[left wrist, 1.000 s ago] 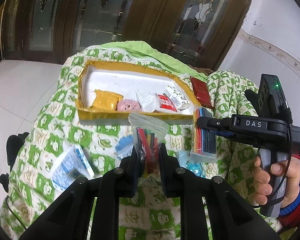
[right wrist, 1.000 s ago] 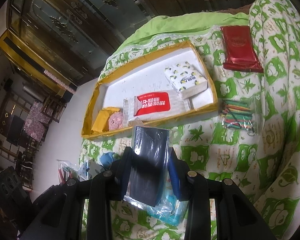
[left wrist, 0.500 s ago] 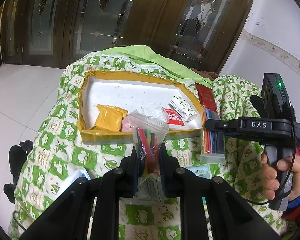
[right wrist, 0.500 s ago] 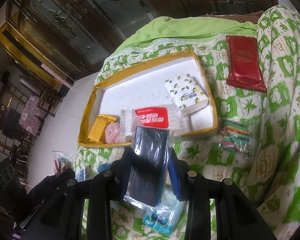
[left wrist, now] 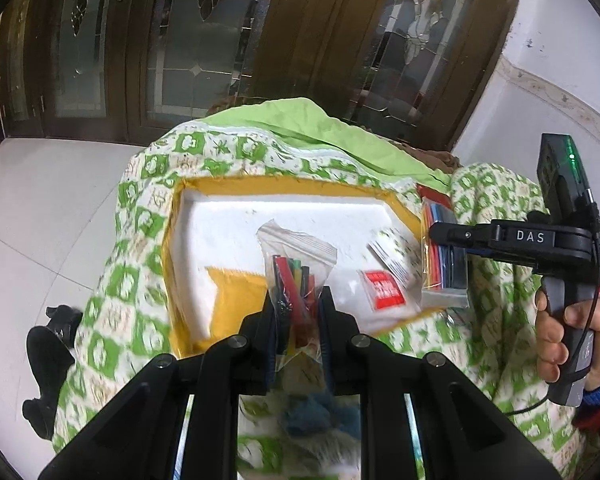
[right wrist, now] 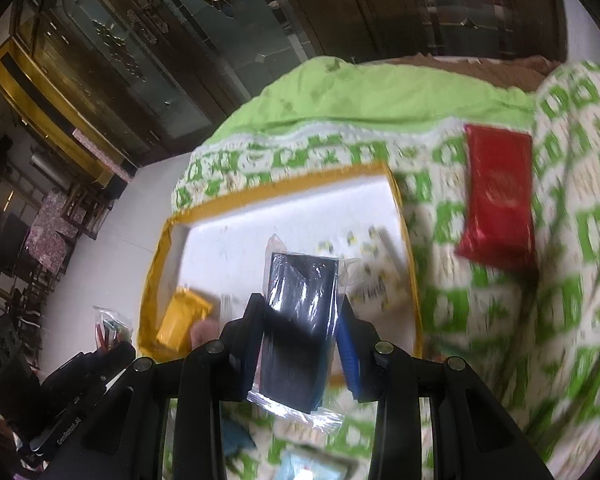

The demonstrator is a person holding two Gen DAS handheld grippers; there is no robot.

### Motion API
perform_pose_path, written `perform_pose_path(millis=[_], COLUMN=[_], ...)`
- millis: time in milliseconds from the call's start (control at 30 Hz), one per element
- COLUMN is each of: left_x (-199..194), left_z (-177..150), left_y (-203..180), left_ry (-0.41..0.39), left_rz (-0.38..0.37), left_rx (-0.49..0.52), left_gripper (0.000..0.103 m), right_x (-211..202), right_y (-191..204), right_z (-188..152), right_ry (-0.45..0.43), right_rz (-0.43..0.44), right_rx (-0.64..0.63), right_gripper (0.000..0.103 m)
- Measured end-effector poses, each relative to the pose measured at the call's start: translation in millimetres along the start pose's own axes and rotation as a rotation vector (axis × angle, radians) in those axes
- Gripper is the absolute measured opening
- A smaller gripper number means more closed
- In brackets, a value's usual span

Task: Organize soft objects
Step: 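Carry the sticks bag and dark packet with both grippers into the tray, then open both grippers to release the sticks bag and dark packet in the tray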

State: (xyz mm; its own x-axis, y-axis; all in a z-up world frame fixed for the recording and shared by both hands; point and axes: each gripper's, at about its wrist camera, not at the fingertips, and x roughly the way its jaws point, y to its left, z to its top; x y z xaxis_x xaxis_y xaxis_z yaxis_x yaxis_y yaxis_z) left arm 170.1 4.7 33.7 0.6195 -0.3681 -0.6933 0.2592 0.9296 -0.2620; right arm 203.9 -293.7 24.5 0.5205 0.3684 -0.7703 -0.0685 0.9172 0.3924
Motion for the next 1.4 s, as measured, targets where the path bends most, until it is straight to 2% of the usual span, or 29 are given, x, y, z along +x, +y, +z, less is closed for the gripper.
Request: perform_pose_path(millis=[200, 533, 767, 900, 1100, 1167, 1233, 1300, 1333, 1367, 1400], left_x=[17, 60, 93, 99, 93, 89, 86, 83, 82, 81, 80], left_z=[23, 43, 41, 35, 26, 25, 24, 24, 23, 23, 23], left_y=[14, 33, 43, 50, 62, 64, 63, 59, 56, 52, 49], left_ry=[0.001, 0.045, 0.114, 0.144, 0.150, 0.142, 0.132, 0.122, 0.115, 0.108, 0.105], left_rz=[0.000, 0.018, 0.069, 0.101, 0.101, 0.098, 0.088, 0.070, 0.072, 0.077, 0.081], left_rx=[-0.019, -0.049, -0.062, -0.079, -0.122, -0.137, -0.137, -0.131, -0.122, -0.112, -0.101], left_gripper=[0.017, 0.017, 0.017, 0.017, 0.018, 0.022, 0.035, 0.047, 0.056, 0.059, 0.064], right_x=[27, 72, 98, 110, 117, 115, 111, 107, 103, 101, 97], right_y=[9, 20, 21, 24, 27, 27, 26, 25, 24, 24, 24], right_z=[29, 45, 41, 35, 28, 26, 25, 25, 25, 25, 25], right_ry=[-0.032, -0.026, 0.002, 0.036, 0.057, 0.049, 0.038, 0.024, 0.012, 0.001, -0.011], right_rz=[-0.024, -0.031, -0.043, -0.049, -0.047, -0.047, -0.044, -0.037, -0.030, -0.030, -0.033], right_rx=[-0.049, -0.074, -0.084, -0.115, -0.134, -0.132, -0.124, -0.114, -0.107, -0.103, -0.101], right_gripper=[0.037, 0.037, 0.037, 0.037, 0.038, 0.038, 0.039, 0.049, 0.058, 0.063, 0.064])
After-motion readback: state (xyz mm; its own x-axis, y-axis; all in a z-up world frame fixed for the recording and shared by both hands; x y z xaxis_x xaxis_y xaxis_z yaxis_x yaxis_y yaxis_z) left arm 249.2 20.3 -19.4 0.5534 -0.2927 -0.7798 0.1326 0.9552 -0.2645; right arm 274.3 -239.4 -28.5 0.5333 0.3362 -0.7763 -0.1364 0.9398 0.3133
